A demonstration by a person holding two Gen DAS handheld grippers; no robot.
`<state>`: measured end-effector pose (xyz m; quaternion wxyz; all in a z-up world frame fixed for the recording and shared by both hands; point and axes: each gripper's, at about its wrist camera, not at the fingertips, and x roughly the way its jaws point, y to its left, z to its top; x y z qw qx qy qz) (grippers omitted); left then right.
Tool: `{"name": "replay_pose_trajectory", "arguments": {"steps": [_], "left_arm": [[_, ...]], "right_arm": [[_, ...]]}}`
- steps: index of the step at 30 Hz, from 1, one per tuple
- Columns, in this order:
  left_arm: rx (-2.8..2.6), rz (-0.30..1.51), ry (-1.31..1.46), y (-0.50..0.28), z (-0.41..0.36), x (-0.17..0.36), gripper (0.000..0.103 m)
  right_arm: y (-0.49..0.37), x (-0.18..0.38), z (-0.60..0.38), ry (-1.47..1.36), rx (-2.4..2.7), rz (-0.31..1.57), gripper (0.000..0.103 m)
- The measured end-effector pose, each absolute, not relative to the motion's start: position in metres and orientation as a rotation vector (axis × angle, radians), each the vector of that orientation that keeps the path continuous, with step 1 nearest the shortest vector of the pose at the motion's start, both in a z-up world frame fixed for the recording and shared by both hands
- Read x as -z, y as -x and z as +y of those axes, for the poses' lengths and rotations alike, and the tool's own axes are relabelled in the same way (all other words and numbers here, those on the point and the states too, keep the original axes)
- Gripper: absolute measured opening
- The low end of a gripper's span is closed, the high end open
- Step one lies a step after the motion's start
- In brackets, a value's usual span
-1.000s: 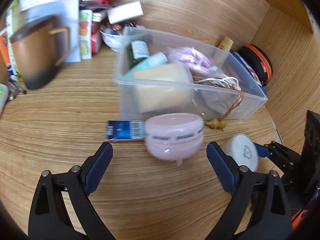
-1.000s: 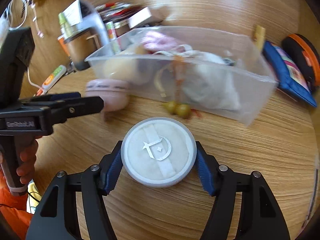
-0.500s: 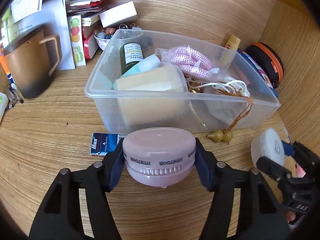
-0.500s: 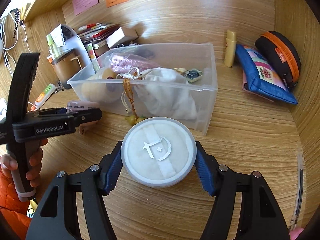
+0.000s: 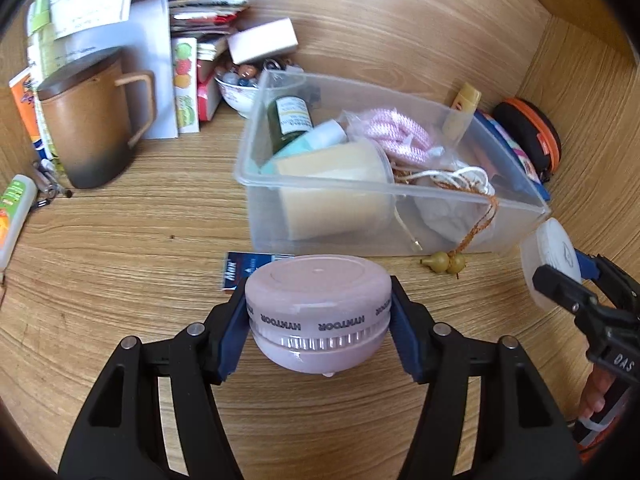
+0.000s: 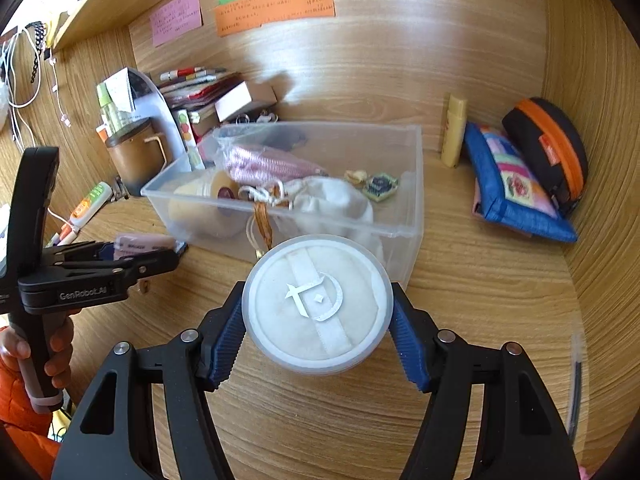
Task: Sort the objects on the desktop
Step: 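Lift and carry both round containers over the clear box with both grippers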
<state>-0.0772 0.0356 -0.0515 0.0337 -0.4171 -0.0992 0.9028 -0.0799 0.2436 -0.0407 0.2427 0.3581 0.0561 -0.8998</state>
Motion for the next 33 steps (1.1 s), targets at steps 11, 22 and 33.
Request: {"name": "replay_pose_trajectory", "arguments": {"steps": [11, 22, 33], "left_arm": [[-2.863, -0.3, 1.152, 0.066, 0.014, 0.015, 0.063], [-2.878, -0.26, 1.028, 0.081, 0.003, -0.02, 0.063], [-2.836, -0.252, 1.009, 0.116, 0.001, -0.03, 0.063]], "right_arm": [[0.083, 0.008, 0.238, -0.868, 2.515, 0.202, 0.063], [0.095, -0.005, 0.231, -0.823, 2.526, 0.166, 0.063], [0.125, -0.009, 0.229, -0.84, 2.535, 0.124, 0.063]]}}
